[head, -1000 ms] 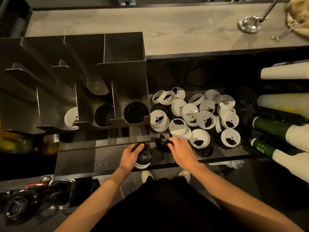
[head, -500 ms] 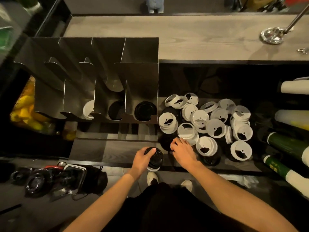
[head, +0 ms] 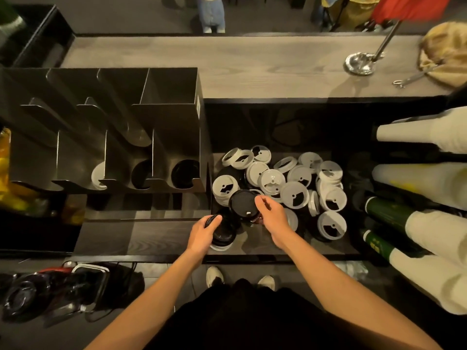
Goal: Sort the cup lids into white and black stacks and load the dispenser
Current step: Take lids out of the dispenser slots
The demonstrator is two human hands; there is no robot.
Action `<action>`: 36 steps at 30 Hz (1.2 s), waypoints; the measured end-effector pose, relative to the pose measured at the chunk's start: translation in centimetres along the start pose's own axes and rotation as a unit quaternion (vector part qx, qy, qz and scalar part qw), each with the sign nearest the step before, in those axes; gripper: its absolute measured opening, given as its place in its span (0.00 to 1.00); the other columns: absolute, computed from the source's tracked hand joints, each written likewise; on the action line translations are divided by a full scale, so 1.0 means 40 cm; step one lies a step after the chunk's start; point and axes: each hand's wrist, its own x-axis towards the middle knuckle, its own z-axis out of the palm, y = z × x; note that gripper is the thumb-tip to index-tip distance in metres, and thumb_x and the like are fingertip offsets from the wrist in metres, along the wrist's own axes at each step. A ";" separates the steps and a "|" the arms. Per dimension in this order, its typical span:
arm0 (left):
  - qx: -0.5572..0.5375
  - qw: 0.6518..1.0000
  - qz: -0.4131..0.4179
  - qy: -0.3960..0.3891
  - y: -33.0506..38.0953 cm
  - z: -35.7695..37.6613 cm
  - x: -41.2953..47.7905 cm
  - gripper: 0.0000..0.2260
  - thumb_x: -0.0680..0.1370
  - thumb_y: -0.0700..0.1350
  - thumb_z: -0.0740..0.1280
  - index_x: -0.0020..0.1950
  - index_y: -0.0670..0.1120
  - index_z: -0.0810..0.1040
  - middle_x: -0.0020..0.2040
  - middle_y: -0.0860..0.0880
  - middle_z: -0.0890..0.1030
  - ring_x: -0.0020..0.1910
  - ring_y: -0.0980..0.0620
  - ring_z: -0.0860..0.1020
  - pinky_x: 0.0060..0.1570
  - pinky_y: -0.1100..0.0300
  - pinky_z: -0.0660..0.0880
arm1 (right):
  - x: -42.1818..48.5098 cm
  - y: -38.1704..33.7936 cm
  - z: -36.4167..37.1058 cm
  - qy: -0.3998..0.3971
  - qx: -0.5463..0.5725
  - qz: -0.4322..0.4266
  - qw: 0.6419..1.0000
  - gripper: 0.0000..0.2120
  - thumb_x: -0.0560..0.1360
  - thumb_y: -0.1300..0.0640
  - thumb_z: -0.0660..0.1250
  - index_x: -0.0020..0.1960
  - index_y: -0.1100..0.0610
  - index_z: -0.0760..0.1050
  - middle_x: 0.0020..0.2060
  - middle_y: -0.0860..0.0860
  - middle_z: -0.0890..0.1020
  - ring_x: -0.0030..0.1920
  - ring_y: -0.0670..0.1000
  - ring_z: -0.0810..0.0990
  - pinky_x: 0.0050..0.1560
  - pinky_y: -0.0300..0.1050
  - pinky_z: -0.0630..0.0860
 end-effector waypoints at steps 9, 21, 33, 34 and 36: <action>-0.047 0.998 0.029 -0.012 0.025 0.017 -0.043 0.07 0.80 0.51 0.71 0.54 0.49 0.83 0.50 0.50 0.86 0.53 0.53 0.84 0.47 0.65 0.77 | -0.027 0.001 0.002 -0.102 -0.097 -0.058 0.988 0.14 0.83 0.51 0.63 0.67 0.49 0.76 0.56 0.44 0.82 0.53 0.48 0.81 0.43 0.31 0.75; -0.153 0.974 0.000 0.166 -0.058 -0.062 -0.123 0.09 0.77 0.49 0.75 0.54 0.48 0.83 0.51 0.46 0.87 0.53 0.47 0.85 0.58 0.51 0.80 | -0.047 0.004 0.132 -0.264 -0.079 0.037 0.961 0.24 0.75 0.58 0.75 0.69 0.53 0.71 0.57 0.52 0.83 0.56 0.49 0.83 0.58 0.47 0.81; -0.113 0.989 -0.027 0.095 -0.106 -0.314 -0.083 0.09 0.76 0.48 0.76 0.53 0.46 0.83 0.51 0.43 0.87 0.51 0.47 0.85 0.54 0.55 0.81 | -0.069 0.007 0.374 -0.280 -0.167 -0.027 0.945 0.33 0.76 0.60 0.74 0.75 0.40 0.66 0.72 0.45 0.72 0.74 0.48 0.67 0.72 0.48 0.67; -0.101 0.991 -0.025 0.080 -0.109 -0.349 -0.076 0.10 0.76 0.48 0.76 0.54 0.46 0.83 0.51 0.43 0.87 0.51 0.47 0.86 0.52 0.56 0.82 | -0.068 0.008 0.402 -0.270 -0.178 -0.032 0.946 0.33 0.77 0.59 0.73 0.76 0.39 0.66 0.74 0.46 0.70 0.75 0.50 0.65 0.72 0.47 0.65; -0.073 0.995 -0.024 0.064 -0.122 -0.419 -0.051 0.10 0.76 0.49 0.76 0.54 0.48 0.83 0.51 0.47 0.87 0.51 0.49 0.85 0.48 0.61 0.80 | -0.074 0.005 0.454 -0.234 -0.182 -0.032 0.954 0.31 0.78 0.60 0.71 0.76 0.43 0.66 0.75 0.48 0.68 0.75 0.50 0.64 0.68 0.41 0.65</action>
